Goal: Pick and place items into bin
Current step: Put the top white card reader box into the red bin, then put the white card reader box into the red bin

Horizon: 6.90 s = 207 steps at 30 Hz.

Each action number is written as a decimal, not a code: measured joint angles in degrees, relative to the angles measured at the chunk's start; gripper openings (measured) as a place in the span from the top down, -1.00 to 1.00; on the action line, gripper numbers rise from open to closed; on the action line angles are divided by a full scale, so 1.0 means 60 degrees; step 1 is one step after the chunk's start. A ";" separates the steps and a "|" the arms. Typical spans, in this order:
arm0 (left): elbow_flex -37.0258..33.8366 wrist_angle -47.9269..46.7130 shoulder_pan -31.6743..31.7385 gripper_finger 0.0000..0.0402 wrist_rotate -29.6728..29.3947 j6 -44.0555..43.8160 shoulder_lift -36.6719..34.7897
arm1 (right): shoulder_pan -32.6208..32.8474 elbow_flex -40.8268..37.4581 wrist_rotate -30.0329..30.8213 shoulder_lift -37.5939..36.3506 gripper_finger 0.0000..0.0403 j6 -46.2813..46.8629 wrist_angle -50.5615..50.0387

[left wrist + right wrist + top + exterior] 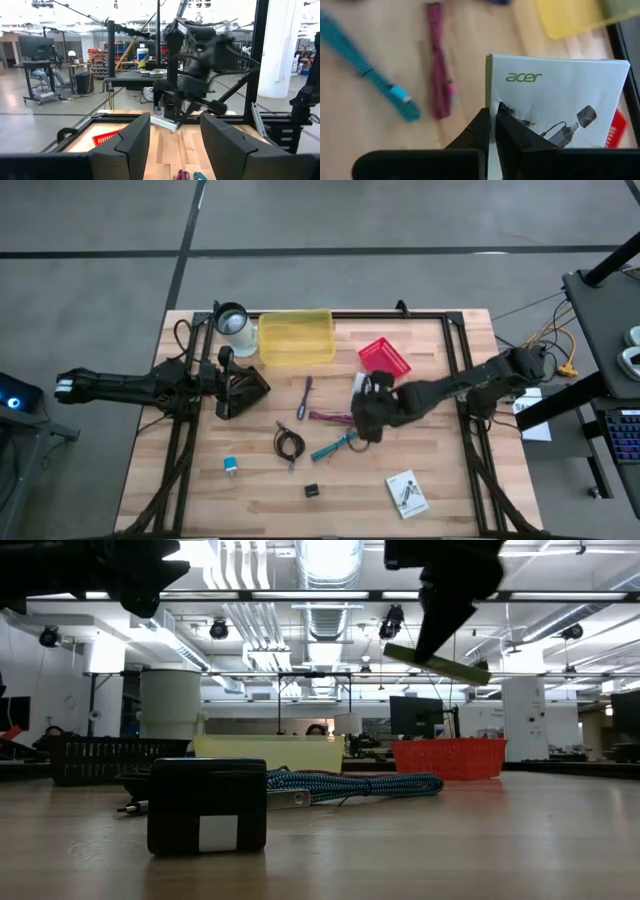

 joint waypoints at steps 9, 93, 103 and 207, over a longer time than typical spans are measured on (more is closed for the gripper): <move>0.0000 0.0009 -0.0004 0.20 0.0002 0.0312 -0.0151 | -0.1526 0.0542 -0.0948 -0.0004 0.96 0.0079 -0.0457; -0.0667 0.0517 0.0000 0.20 0.0004 0.0808 0.0688 | -0.6425 -0.1424 -0.4041 0.0000 0.62 0.0404 0.1568; -0.0667 0.0512 -0.0002 0.20 0.0004 0.0807 0.0734 | -0.5841 -0.1161 -0.5054 -0.0108 0.57 0.0863 0.0376; -0.0663 0.1302 -0.0004 0.20 0.0000 0.0741 0.0743 | 0.6245 -0.1015 -0.4174 0.2292 0.34 1.4417 -0.0097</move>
